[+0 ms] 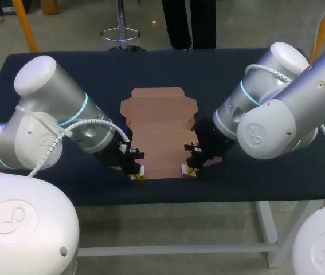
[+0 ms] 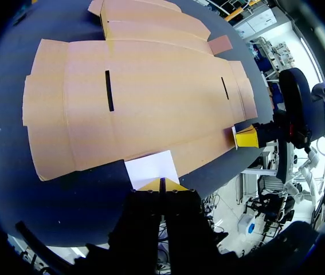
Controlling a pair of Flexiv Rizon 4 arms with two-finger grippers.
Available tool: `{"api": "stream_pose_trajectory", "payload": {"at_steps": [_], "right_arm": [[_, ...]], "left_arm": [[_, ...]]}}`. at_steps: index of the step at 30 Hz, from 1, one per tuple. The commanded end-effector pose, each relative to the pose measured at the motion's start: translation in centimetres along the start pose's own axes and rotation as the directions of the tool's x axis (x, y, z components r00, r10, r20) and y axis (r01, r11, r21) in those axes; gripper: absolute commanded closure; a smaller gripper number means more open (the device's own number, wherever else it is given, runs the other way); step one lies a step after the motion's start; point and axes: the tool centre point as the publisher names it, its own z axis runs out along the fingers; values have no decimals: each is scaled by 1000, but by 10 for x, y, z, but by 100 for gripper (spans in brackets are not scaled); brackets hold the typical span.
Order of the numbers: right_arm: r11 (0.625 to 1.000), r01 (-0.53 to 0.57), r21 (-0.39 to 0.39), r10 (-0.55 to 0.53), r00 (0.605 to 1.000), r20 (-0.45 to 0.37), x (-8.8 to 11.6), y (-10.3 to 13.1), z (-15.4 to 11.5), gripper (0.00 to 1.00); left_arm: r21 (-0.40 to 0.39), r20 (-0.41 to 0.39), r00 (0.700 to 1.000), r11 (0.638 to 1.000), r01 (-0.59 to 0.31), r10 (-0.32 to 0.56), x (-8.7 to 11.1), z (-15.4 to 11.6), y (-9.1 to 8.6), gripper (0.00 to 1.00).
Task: Assemble the packaging by folding the flat box into shape, placing the metal phone stand inside, and closing the box properly
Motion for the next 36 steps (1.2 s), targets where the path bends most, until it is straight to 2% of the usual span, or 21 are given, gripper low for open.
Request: {"api": "stream_pose_trajectory", "payload": {"at_steps": [1,17,23,30,36], "right_arm": [[1000,0,-10,1,999,53,3,-2,5,100],[1000,-21,-14,22,991,132,-6,-4,20,100],[1000,-29,-11,30,991,133,-9,-7,22,100],[999,-16,-41,17,999,30,-7,-8,-5,100],[1000,3,-28,-7,990,-138,-10,-5,-32,100]], "left_arm": [[3,20,1000,1000,0,0,3,5,1,100],[18,72,997,1000,-2,1,-3,17,0,100],[12,89,996,1000,3,-5,-4,18,-1,100],[23,73,997,1000,-2,0,4,0,-1,100],[38,54,998,999,8,-10,8,-21,-2,100]]}}
